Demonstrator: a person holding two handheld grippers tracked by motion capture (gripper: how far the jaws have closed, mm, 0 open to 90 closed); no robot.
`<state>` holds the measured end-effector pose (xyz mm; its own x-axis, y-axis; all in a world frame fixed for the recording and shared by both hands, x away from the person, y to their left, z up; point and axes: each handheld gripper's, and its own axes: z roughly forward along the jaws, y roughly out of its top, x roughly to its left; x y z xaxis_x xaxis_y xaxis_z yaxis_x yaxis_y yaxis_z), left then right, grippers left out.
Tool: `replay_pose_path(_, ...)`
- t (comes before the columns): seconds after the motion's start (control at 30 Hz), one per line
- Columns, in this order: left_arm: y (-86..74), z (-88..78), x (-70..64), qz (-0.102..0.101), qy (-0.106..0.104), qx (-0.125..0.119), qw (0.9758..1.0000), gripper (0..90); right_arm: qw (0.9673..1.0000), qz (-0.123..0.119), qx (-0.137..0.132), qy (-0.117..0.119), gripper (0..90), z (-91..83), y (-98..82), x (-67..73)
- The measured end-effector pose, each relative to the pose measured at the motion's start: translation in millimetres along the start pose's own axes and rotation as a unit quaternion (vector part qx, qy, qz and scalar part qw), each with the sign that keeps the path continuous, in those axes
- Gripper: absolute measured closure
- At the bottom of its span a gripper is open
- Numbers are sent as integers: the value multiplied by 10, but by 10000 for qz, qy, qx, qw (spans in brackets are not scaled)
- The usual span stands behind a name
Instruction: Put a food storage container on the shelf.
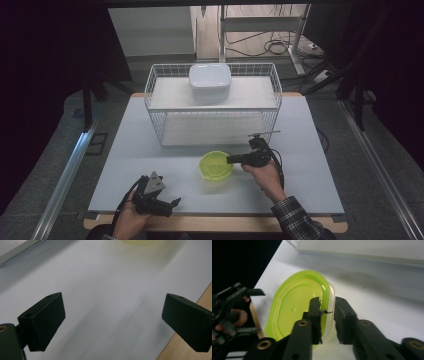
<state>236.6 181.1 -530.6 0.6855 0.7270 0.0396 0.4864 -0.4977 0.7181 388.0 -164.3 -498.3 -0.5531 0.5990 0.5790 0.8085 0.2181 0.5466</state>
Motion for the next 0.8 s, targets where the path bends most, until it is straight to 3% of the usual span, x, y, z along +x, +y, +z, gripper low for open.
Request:
replay_pose_path(0.2,0,5,-3,10,-5,13,10000,47,9998,37,-194,-89,666,-52,41,5)
replay_pose_path(0.33,1,6,-6,27,-1,24,10000,47,9999,121,-118,-11,667,16,54,-4)
replay_pose_path(0.43,-1,7,-4,20,-5,23,10000,47,9999,148,-14,-18,695,66,27,5)
replay_pose_path(0.57,0,7,-10,39,-4,28,10000,47,9994,317,-17,118,799,57,17,10)
replay_pose_path(0.73,0,7,-9,38,4,27,10000,47,9981,452,-42,415,814,67,14,22)
replay_pose_path(0.8,0,6,-7,35,1,26,10000,47,9981,441,-33,419,816,61,18,22)
